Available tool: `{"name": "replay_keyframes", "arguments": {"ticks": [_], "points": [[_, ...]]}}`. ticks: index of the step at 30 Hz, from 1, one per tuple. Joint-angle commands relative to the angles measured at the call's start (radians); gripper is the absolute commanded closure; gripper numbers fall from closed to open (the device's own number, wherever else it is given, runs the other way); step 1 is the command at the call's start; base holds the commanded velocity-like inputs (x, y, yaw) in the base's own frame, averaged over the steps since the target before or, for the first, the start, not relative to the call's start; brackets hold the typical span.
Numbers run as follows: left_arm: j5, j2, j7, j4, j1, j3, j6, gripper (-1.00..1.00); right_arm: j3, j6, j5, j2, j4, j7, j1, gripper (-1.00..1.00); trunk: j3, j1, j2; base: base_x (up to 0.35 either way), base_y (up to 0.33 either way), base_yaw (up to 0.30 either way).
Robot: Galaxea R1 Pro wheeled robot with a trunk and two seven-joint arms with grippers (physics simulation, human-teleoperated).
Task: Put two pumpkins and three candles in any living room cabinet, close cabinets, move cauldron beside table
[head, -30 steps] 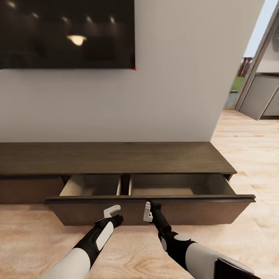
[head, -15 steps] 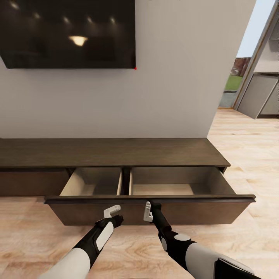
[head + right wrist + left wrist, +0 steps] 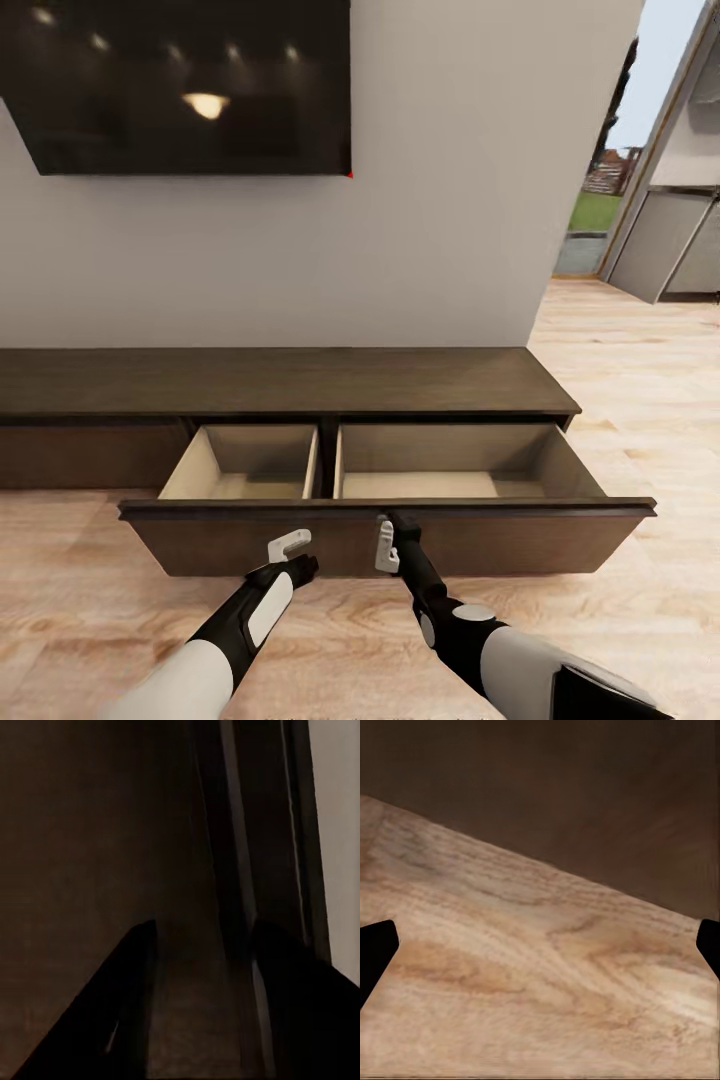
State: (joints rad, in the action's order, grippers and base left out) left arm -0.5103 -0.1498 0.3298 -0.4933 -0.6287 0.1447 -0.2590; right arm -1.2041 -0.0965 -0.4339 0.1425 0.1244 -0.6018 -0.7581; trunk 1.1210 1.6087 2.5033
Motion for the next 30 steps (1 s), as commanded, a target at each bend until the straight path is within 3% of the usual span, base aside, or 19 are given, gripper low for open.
{"name": "replay_keyframes", "arguments": {"ticks": [1, 18, 30], "points": [[-0.010, 0.001, 0.009, -0.002, 0.000, 0.007, -0.003, -1.00, 0.011, -0.005, 0.006, 0.000, -0.042, 0.002, 0.002, -1.00, 0.001, -0.002, 0.000, -0.172, 0.000, 0.000], [-0.010, 0.001, 0.009, -0.002, 0.000, 0.007, -0.003, -1.00, 0.011, -0.005, 0.007, 0.000, -0.043, 0.002, 0.002, -1.00, 0.001, -0.002, 0.000, -0.161, 0.000, 0.000], [-0.010, 0.001, 0.009, -0.002, 0.000, 0.007, -0.003, -1.00, 0.011, -0.008, 0.008, 0.000, -0.043, 0.006, 0.002, -1.00, 0.001, -0.002, 0.000, -0.030, 0.000, 0.000]]}}
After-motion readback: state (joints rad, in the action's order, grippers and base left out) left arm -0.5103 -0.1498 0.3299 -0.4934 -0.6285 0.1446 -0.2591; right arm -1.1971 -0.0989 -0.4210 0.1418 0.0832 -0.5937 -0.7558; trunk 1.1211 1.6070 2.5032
